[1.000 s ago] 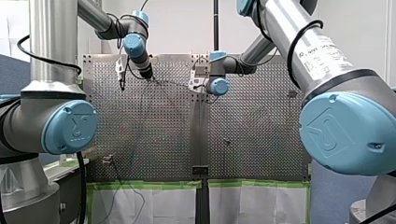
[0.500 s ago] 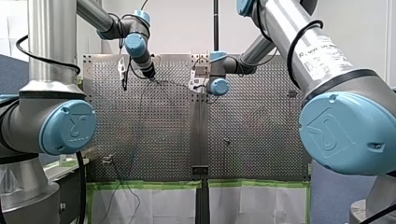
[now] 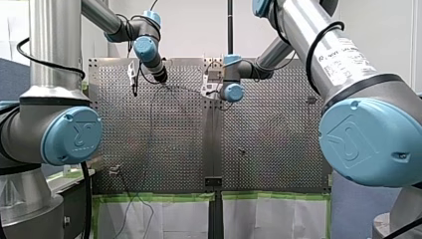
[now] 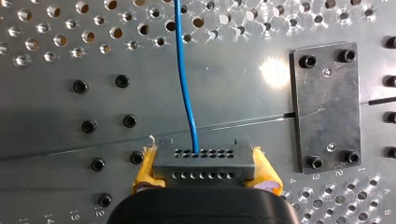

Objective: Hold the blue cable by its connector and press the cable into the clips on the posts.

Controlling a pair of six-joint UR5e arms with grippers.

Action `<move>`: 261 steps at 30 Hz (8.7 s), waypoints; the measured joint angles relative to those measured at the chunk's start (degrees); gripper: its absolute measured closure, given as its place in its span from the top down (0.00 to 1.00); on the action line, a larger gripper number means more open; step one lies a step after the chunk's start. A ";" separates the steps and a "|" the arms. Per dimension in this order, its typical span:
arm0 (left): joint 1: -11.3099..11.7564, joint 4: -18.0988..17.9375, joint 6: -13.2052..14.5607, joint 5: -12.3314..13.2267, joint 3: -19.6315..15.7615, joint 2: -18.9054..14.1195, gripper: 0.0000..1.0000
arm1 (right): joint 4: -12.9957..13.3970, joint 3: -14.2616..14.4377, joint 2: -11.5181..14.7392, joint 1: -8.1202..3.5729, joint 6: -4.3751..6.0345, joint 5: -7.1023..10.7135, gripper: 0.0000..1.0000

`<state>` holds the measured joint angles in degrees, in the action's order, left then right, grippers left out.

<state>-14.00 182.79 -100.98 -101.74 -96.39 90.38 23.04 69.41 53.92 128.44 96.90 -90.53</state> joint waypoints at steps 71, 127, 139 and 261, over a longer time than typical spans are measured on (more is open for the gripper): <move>-5.57 -12.16 10.90 -10.40 9.83 15.67 1.00 | 0.26 0.04 -0.16 0.05 -0.03 0.16 0.00; -6.59 -11.09 13.72 -13.28 10.27 16.08 0.40 | 0.19 0.06 -0.60 0.13 -0.11 0.17 0.00; -6.88 -10.65 14.54 -16.27 10.28 16.08 0.00 | 0.25 0.04 -0.69 0.15 -0.05 0.13 0.00; -26.30 -40.33 6.50 -17.73 0.77 40.05 0.00 | 6.76 28.07 -3.22 -12.29 -2.60 -7.72 0.00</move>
<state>-40.30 142.47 -94.48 -119.47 -95.62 130.44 29.79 97.48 50.70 116.15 94.30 -98.25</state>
